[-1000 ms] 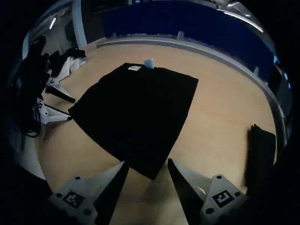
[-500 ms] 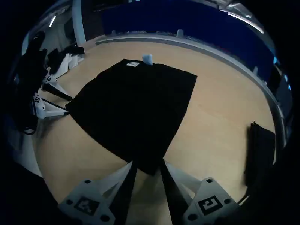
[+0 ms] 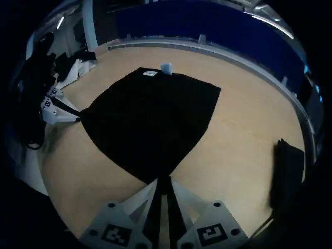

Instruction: Fold towel

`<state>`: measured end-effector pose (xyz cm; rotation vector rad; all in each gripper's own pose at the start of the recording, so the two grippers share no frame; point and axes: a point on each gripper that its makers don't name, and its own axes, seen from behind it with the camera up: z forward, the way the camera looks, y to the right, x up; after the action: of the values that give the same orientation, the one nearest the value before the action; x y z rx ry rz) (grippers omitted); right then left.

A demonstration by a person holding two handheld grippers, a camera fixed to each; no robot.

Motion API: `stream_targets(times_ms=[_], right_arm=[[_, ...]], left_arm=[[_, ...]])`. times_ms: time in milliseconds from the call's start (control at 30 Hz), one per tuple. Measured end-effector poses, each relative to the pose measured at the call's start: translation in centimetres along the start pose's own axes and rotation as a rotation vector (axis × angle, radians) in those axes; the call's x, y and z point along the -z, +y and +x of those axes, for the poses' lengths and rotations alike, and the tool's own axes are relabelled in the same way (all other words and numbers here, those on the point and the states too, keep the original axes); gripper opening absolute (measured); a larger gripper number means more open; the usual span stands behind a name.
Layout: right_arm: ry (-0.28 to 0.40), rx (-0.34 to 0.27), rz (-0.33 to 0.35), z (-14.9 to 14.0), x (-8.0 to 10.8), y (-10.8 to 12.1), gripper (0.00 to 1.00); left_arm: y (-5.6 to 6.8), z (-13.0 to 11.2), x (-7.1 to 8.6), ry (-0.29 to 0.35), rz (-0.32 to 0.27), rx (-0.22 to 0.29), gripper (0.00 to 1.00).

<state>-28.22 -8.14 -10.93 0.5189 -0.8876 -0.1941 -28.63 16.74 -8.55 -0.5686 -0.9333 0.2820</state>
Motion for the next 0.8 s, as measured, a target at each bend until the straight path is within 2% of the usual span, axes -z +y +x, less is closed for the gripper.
stream_targets(times_ms=[200, 367, 800], right_arm=[[0.013, -0.001, 0.003, 0.6, 0.4, 0.1, 0.07], [0.037, -0.016, 0.013, 1.7, 1.0, 0.0, 0.07], [0.093, -0.015, 0.034, 4.8, 4.6, -0.4, 0.07]], left_arm=[[0.2, 0.5, -0.1, 0.024, 0.005, -0.004, 0.09], [0.3, 0.9, 0.6, 0.032, 0.009, 0.001, 0.09], [1.1, 2.3, 4.7, 0.058, 0.016, 0.018, 0.09]])
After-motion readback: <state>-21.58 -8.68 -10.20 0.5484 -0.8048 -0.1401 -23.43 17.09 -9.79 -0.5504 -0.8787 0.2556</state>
